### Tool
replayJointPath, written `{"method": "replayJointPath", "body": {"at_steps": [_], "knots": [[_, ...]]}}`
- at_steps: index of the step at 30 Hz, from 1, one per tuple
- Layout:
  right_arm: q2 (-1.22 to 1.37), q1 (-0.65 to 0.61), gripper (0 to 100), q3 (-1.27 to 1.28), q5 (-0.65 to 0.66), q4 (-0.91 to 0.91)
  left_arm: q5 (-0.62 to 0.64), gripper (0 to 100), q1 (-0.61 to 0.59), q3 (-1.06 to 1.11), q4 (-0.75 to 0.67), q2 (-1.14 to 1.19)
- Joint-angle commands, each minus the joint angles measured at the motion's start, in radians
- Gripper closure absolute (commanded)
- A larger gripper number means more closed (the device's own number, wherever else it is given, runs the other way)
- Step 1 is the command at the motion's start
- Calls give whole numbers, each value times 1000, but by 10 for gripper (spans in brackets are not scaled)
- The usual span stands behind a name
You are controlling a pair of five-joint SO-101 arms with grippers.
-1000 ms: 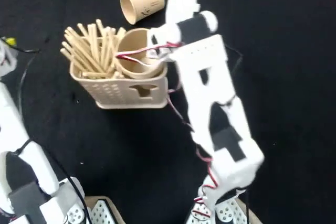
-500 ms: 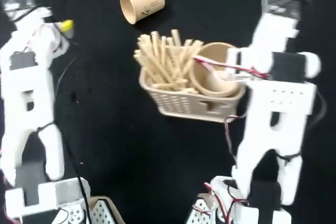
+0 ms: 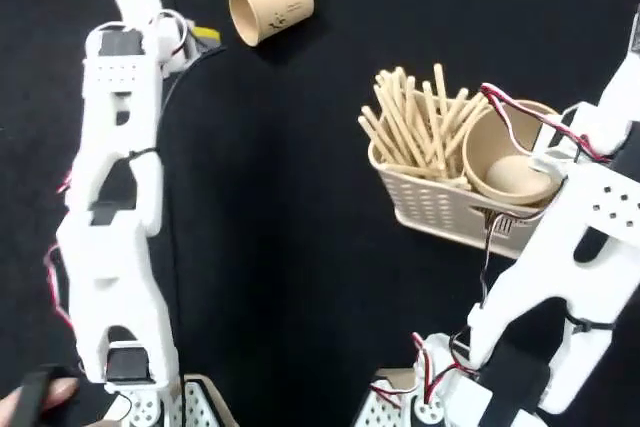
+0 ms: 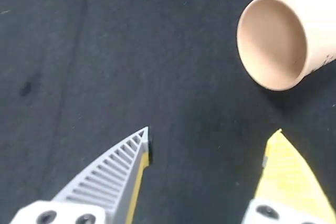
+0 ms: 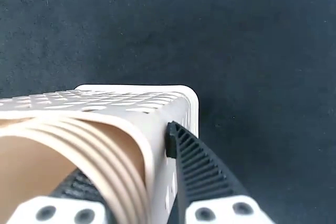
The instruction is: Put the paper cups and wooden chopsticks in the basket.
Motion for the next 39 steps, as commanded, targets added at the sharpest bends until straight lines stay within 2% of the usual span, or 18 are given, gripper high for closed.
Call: {"method": "replayJointPath", "body": {"at_steps": [1, 5, 10, 13, 19, 23, 28, 32, 39], "knots": [[-51, 15, 987, 4, 8, -18, 21, 660, 36, -406, 104, 190], [-50, 14, 987, 54, 6, -75, 97, 660, 82, -711, 198, 338], [-50, 14, 987, 122, 6, -112, 144, 660, 131, -914, 183, 473], [-51, 15, 987, 153, 6, -137, 190, 660, 142, -912, 123, 525], [-51, 14, 987, 197, 6, -181, 370, 661, 101, -912, 6, 557], [-51, 17, 987, 228, 6, -210, 370, 661, 128, -848, -100, 563], [-56, 17, 986, 312, 6, -288, 368, 689, 136, -713, -315, 568], [-58, 18, 986, 369, 6, -358, 310, 713, 142, -621, -459, 568], [-59, 20, 986, 401, 8, -388, 269, 713, 162, -570, -489, 569]]}}
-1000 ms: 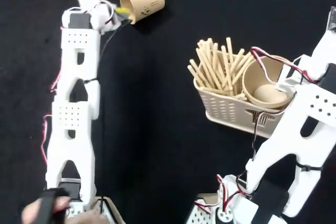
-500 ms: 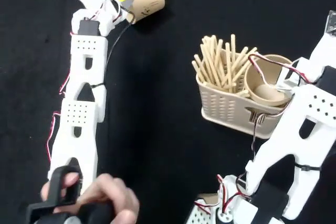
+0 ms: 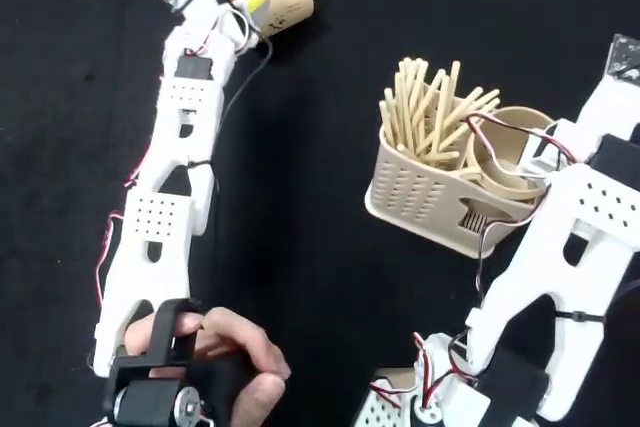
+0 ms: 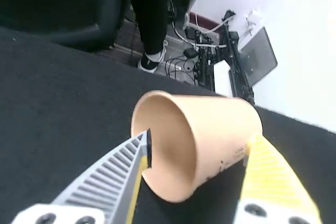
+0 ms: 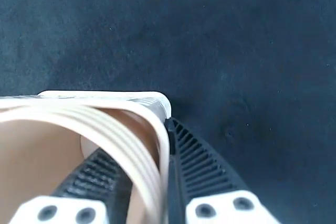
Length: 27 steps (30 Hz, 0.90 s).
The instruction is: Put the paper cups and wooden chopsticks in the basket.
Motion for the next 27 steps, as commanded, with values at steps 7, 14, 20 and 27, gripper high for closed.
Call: {"method": "replayJointPath", "body": {"at_steps": [7, 14, 20, 27], "knots": [[-35, 9, 986, 2, 6, -29, -11, 711, 21, 39, -161, 43], [-31, 9, 986, 2, 6, -29, -103, 711, 42, 41, -173, 129], [-38, 8, 986, 38, 6, -64, -109, 713, 45, 39, -178, 137], [-38, 6, 986, 68, 6, -110, -209, 977, 45, 4, -203, 140]]}}
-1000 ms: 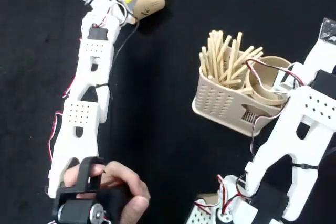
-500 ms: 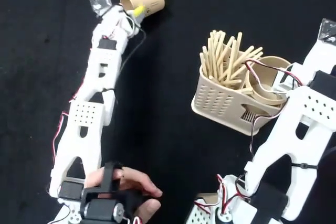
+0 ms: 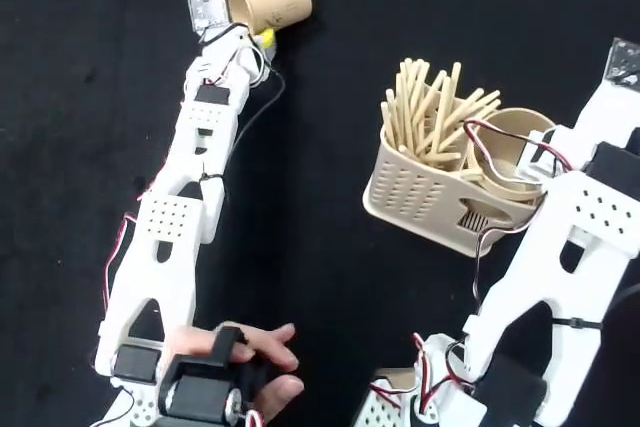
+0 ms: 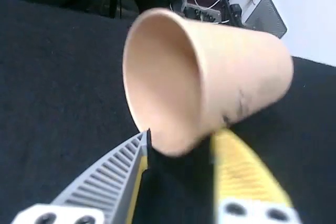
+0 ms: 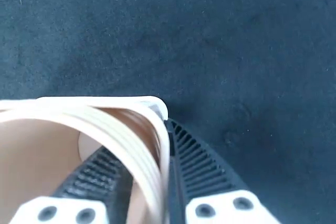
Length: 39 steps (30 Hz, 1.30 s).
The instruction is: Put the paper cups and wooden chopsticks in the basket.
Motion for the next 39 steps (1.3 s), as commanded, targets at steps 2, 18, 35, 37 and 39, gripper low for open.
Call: {"method": "replayJointPath", "body": {"at_steps": [2, 18, 35, 37, 39], "knots": [[-18, 3, 986, -1, 6, -40, -78, 952, 13, -44, -15, -21], [-18, 6, 986, 1, 6, -41, -78, 970, -10, -211, 198, -17], [-16, -2, 986, 1, 6, -52, 40, 681, -15, -259, 153, -18], [-13, -2, 986, 2, 6, -66, 37, 687, 8, -185, 46, -20], [-10, -2, 986, 5, 6, -71, 37, 702, 21, -105, -48, -25]]}}
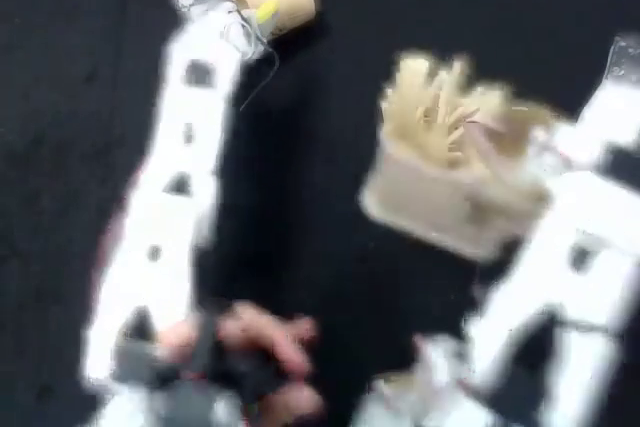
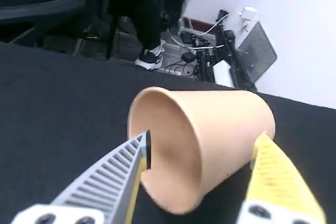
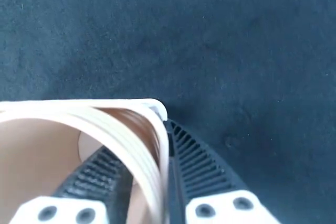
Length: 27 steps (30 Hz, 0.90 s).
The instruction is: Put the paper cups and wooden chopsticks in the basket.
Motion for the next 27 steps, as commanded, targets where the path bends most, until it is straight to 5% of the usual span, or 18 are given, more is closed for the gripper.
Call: {"method": "replayJointPath", "body": {"at_steps": [1, 6, 11, 27], "knots": [[-10, 0, 986, 10, 6, -52, 9, 712, 35, 137, -212, -32], [-13, -12, 986, 22, 6, -74, -31, 773, 36, 179, -241, -31], [-15, -11, 985, 22, 6, -72, -35, 967, 33, 165, -235, -32], [-18, -3, 985, 22, 6, -72, -28, 971, -1, -105, 98, -23]]}}
